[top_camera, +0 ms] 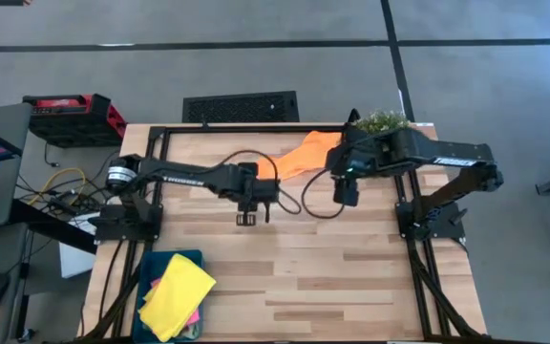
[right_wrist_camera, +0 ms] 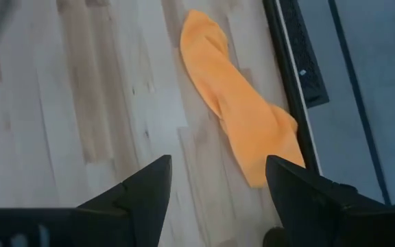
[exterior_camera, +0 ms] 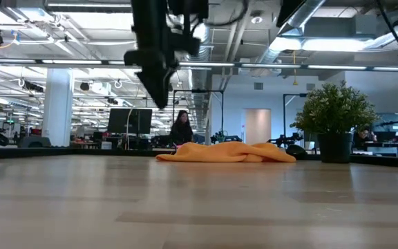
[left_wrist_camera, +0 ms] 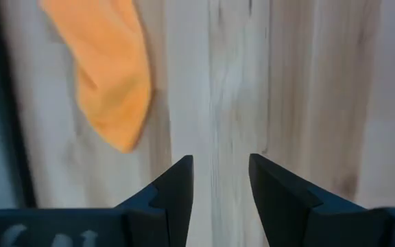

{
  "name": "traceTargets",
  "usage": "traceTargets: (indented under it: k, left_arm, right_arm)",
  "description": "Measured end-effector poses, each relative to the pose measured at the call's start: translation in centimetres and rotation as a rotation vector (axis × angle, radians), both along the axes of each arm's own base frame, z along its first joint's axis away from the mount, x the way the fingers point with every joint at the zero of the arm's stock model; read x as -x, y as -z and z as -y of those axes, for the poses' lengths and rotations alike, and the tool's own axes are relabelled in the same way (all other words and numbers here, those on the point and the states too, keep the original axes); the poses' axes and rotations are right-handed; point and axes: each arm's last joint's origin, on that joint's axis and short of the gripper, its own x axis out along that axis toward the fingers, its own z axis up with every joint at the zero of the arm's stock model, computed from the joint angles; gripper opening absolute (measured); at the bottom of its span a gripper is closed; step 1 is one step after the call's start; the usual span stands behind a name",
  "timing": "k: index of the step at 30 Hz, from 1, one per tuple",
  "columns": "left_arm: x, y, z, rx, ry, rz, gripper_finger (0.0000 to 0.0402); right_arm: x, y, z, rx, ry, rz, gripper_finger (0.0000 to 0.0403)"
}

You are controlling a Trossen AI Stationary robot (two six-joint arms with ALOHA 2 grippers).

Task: Fold microfiber towels
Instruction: Fold the orange microfiber towel

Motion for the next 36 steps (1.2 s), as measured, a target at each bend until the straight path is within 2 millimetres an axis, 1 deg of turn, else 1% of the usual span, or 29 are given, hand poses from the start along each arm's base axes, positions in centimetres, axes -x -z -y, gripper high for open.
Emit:
traceTargets:
  k: [2, 4, 8, 12, 17, 21, 25, 28, 33, 36]
  left_arm:
    - [0.2, 1.2, -1.5, 0.031, 0.020, -0.021, 0.0135]
    - [0.3, 2.5, -3.0, 0.049, 0.036, 0.000, 0.0135]
    - [0.8, 4.5, -5.6, 0.034, 0.073, 0.018, 0.0135]
    - [1.6, 6.6, -7.5, 0.012, 0.077, 0.032, 0.0135]
    - [2.5, 8.3, -9.4, -0.025, 0.048, 0.076, 0.0135]
    - [2.8, 9.0, -10.5, -0.071, 0.009, 0.111, 0.0135]
    - [3.0, 10.9, -11.4, -0.071, -0.010, 0.063, 0.0135]
    - [2.8, 11.7, -11.7, -0.092, -0.006, 0.039, 0.0135]
    - [2.8, 12.0, -11.8, -0.128, -0.013, 0.018, 0.0135]
    - [2.7, 12.0, -11.6, -0.130, 0.017, 0.012, 0.0135]
  right_arm:
    - [1.0, -0.7, 0.2, -0.006, 0.013, 0.023, 0.0260]
    - [1.8, -1.3, 0.3, -0.012, 0.029, 0.061, 0.0260]
    - [2.8, -2.2, 0.5, -0.021, 0.050, 0.126, 0.0260]
    - [2.9, -2.3, 0.5, -0.038, 0.082, 0.146, 0.0260]
    - [2.5, -2.1, 0.4, -0.039, 0.081, 0.133, 0.0260]
    - [2.6, -2.1, 0.4, -0.038, 0.081, 0.134, 0.0260]
    - [2.6, -2.1, 0.4, -0.039, 0.082, 0.137, 0.0260]
    - [2.6, -2.1, 0.4, -0.039, 0.082, 0.138, 0.0260]
    - [2.6, -2.1, 0.4, -0.038, 0.082, 0.137, 0.0260]
    - [2.6, -2.1, 0.4, -0.038, 0.082, 0.134, 0.0260]
